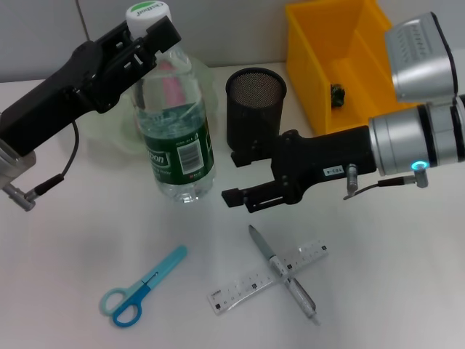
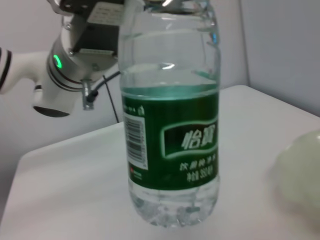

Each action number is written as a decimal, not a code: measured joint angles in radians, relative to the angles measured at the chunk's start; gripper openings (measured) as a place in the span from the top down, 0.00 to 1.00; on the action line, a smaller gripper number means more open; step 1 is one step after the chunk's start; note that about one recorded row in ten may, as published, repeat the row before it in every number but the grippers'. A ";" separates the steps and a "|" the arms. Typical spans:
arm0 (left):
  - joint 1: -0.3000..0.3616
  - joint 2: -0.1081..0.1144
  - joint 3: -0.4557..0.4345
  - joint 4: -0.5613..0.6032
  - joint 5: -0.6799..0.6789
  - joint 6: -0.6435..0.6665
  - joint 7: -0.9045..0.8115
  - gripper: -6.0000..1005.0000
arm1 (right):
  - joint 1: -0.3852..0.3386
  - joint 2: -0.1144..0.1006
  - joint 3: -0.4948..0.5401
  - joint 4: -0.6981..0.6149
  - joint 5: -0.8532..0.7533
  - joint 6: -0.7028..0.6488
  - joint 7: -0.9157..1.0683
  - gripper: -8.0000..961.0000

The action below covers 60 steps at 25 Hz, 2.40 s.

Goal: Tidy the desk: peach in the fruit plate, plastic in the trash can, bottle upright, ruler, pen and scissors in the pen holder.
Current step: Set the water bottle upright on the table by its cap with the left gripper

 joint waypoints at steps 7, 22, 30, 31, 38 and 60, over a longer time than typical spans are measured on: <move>0.052 0.003 -0.001 0.051 0.000 -0.061 0.030 0.55 | -0.029 0.000 0.007 0.003 0.005 0.029 -0.037 0.19; 0.149 -0.002 -0.001 0.054 0.000 -0.257 0.342 0.54 | -0.040 0.001 0.006 0.012 0.006 0.065 -0.050 0.19; 0.151 -0.003 -0.001 0.014 -0.018 -0.321 0.444 0.54 | -0.042 0.001 0.002 0.016 0.003 0.074 -0.050 0.19; 0.154 -0.003 -0.002 -0.006 -0.040 -0.333 0.477 0.54 | -0.044 0.001 0.003 0.017 0.003 0.074 -0.050 0.19; 0.156 -0.002 -0.003 -0.018 -0.051 -0.378 0.497 0.54 | -0.047 0.001 0.007 0.017 0.003 0.076 -0.050 0.19; 0.155 -0.006 -0.010 -0.095 -0.176 -0.478 0.560 0.53 | -0.046 0.001 -0.002 0.017 0.003 0.091 -0.052 0.19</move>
